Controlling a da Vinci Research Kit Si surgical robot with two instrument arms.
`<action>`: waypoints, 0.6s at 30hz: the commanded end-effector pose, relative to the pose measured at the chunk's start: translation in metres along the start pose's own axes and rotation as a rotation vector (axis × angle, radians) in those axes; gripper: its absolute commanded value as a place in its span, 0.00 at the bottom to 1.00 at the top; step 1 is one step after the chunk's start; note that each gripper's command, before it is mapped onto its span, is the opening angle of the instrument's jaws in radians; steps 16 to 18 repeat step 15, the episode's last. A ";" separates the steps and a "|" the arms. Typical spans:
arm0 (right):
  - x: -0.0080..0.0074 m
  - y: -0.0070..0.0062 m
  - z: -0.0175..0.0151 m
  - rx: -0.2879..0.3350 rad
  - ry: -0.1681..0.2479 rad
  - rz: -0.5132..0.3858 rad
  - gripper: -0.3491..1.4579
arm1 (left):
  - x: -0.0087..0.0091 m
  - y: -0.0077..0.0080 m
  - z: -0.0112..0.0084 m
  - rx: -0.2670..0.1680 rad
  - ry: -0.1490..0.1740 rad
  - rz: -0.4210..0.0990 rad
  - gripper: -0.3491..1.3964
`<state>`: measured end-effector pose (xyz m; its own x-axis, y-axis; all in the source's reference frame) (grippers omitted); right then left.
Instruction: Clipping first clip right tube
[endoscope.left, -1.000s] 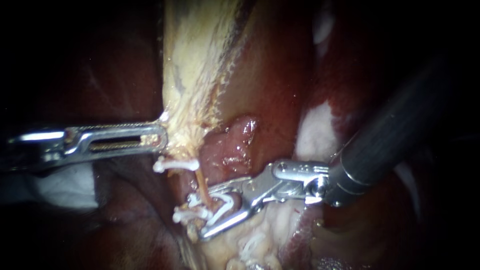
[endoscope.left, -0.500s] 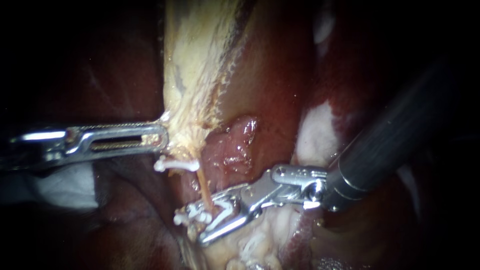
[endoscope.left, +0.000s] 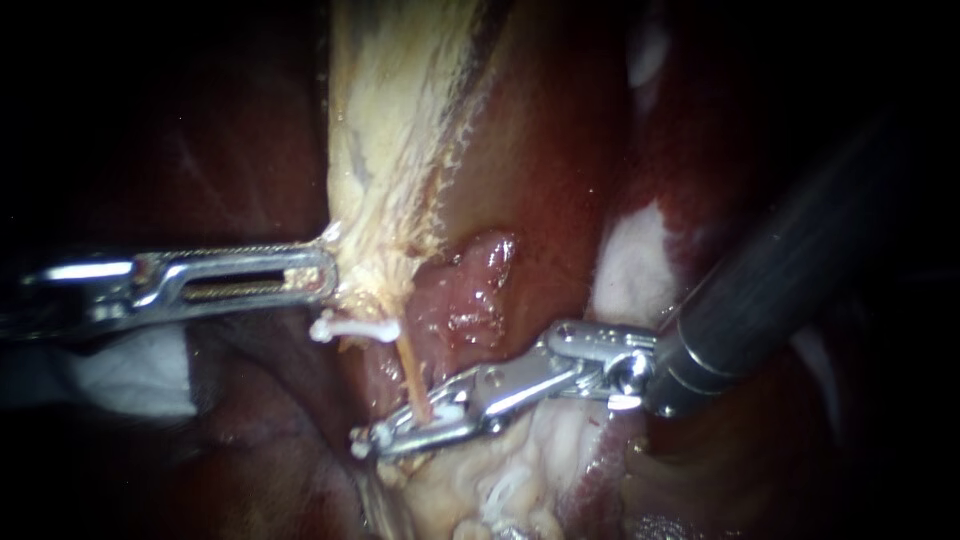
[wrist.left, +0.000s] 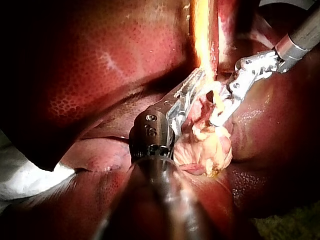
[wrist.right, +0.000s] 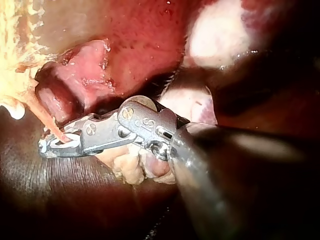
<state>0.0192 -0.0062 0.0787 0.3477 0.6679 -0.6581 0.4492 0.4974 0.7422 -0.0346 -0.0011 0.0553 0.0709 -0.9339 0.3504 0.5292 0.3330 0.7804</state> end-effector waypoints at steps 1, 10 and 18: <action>0.0000 0.0000 -0.0002 -0.002 -0.015 0.007 0.00 | 0.0000 0.0000 0.0000 0.000 0.000 0.000 0.00; 0.0000 -0.0003 -0.0001 -0.007 -0.035 0.013 0.00 | 0.0000 0.0000 0.0000 0.000 0.000 0.000 0.00; 0.0000 -0.0003 -0.0001 -0.007 -0.035 0.013 0.00 | 0.0000 0.0001 0.0001 0.000 0.000 0.000 0.00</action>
